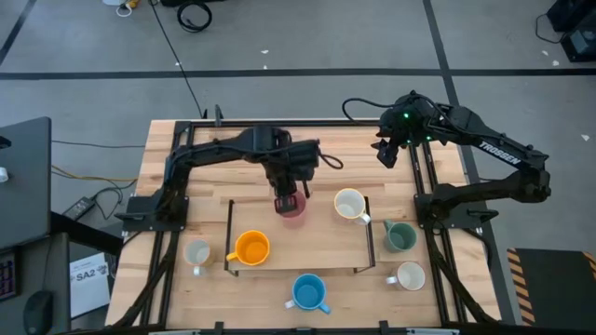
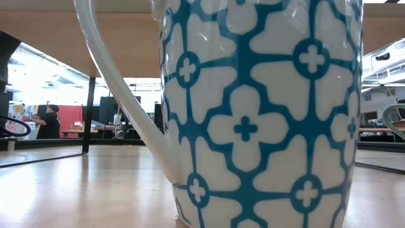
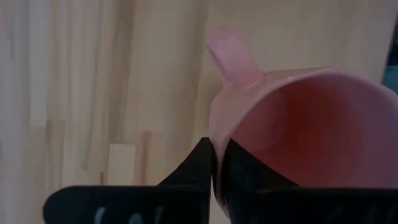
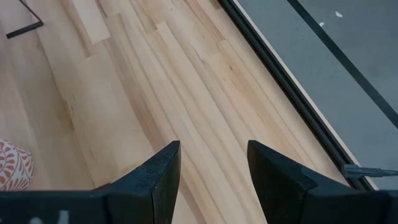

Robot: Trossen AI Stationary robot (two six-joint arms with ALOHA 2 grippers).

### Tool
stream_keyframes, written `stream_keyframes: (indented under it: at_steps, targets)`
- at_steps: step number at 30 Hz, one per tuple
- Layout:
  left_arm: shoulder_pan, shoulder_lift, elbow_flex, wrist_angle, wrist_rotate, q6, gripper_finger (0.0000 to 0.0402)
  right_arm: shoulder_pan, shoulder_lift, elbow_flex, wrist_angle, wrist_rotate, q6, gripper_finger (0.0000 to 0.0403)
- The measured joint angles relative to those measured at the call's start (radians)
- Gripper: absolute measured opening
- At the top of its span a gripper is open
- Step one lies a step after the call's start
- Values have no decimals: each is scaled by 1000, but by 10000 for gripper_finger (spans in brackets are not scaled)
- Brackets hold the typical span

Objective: Place coffee mugs
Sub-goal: Put the pink mug on the shelf

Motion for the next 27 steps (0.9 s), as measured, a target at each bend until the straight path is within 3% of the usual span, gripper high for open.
stream_keyframes:
  at_steps: [10, 20, 27]
  targets:
    - [-80, 0, 0, 0, 5, 11, 27, 3, 0, 0, 9, -11, 0, 191]
    - [-120, 0, 0, 14, -24, 162, 27, 58, 0, 0, 185, -257, 0, 191]
    - [-121, -13, 20, 49, -37, 189, 27, 107, 0, 0, 297, -333, 1, 191]
